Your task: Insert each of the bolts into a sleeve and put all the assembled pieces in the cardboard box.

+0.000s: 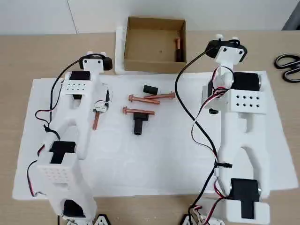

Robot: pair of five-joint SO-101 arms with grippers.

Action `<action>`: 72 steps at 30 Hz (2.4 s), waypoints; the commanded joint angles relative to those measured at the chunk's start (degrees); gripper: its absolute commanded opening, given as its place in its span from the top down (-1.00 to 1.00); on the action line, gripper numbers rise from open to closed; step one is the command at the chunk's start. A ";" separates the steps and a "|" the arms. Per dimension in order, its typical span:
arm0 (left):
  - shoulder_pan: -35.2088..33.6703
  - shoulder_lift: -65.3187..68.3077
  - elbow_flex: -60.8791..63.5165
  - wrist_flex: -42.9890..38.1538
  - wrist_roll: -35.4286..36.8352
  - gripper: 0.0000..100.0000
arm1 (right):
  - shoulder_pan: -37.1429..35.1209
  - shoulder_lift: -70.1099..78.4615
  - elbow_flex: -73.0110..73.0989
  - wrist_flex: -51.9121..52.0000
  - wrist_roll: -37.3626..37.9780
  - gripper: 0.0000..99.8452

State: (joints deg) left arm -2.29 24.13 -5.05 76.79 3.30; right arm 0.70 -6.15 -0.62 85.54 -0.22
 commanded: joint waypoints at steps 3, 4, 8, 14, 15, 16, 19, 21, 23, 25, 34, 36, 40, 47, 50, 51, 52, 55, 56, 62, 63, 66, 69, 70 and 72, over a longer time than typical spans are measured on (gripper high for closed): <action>-0.44 -3.87 -0.04 -2.99 0.44 0.98 | -0.31 -2.77 -2.90 -1.10 0.62 0.99; -0.44 -3.78 -0.04 -3.25 0.44 0.98 | -0.31 -2.77 -2.90 -1.10 0.62 0.99; -0.35 -3.78 -0.04 -3.25 0.44 0.98 | -0.22 -2.77 -2.90 -1.10 0.62 0.99; -0.44 -0.44 -0.04 -4.13 0.53 0.88 | -0.13 -2.77 -2.90 -1.10 0.62 0.99; -0.53 0.35 -0.04 -4.75 0.53 0.88 | -0.13 -2.77 -2.90 -1.10 0.62 0.99; -0.53 0.97 -0.04 -5.36 0.53 0.88 | -0.13 -2.77 -2.90 -1.01 0.62 0.99; -0.44 2.29 -0.04 -6.51 0.62 0.88 | -0.04 -2.77 -2.90 -0.92 0.62 0.99; -0.44 2.64 -0.04 -6.77 0.70 0.88 | 0.04 -2.95 -2.90 -0.84 0.62 0.99; -0.44 2.73 -0.04 -6.77 1.76 0.88 | 0.04 -2.95 -2.90 -0.75 0.62 0.99; -0.44 2.73 -0.04 -6.86 1.85 0.88 | 0.04 -2.86 -2.90 -0.75 0.62 0.99; -0.09 0.88 -0.40 -6.24 1.85 0.99 | -0.04 -3.12 -2.90 -0.92 0.62 0.99; -0.09 -1.49 -0.40 -4.48 1.85 0.99 | -0.31 -3.21 -3.08 -0.66 0.62 0.99; 0.00 -9.05 -0.40 -1.41 1.58 0.99 | -0.40 -3.38 -3.08 -0.48 0.62 0.99; 0.00 -22.68 -0.31 5.01 1.41 0.99 | -0.92 -15.60 -2.90 3.12 0.62 0.99; 0.00 -26.55 -0.31 8.00 1.67 0.99 | -2.24 -22.29 -2.73 5.32 0.62 0.99; 0.00 -27.69 -0.31 9.14 1.76 0.99 | -3.03 -24.13 -2.73 6.11 0.62 0.99; 0.00 -28.57 -0.31 10.20 1.76 0.99 | -3.91 -25.89 -2.73 7.16 0.62 0.99; -0.09 -31.38 -0.31 13.80 1.76 0.99 | -6.90 -30.20 -2.73 11.38 0.62 0.99; -0.09 -32.53 -0.31 14.77 1.76 0.99 | -7.96 -31.52 -2.73 12.44 0.62 0.99; 0.88 -43.16 -0.13 18.20 1.67 0.99 | -11.21 -43.82 4.13 12.79 0.53 0.99; 0.88 -45.36 -0.13 18.20 1.67 0.99 | -11.65 -46.37 6.24 12.70 0.53 0.99; 0.88 -50.99 -0.04 18.02 1.67 0.99 | -12.00 -53.85 13.01 11.03 0.53 0.99; 0.88 -54.15 0.48 17.93 1.67 0.99 | -11.91 -61.05 21.98 5.14 0.53 0.99; 0.88 -54.86 1.10 17.93 1.67 0.99 | -12.00 -63.34 25.58 2.24 0.53 0.99; 0.88 -55.91 2.95 17.93 1.67 0.99 | -12.09 -67.56 33.67 -4.79 0.62 0.99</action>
State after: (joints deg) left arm -1.67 -28.70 -3.03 94.73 5.05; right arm -11.08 -68.66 24.09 89.41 -0.22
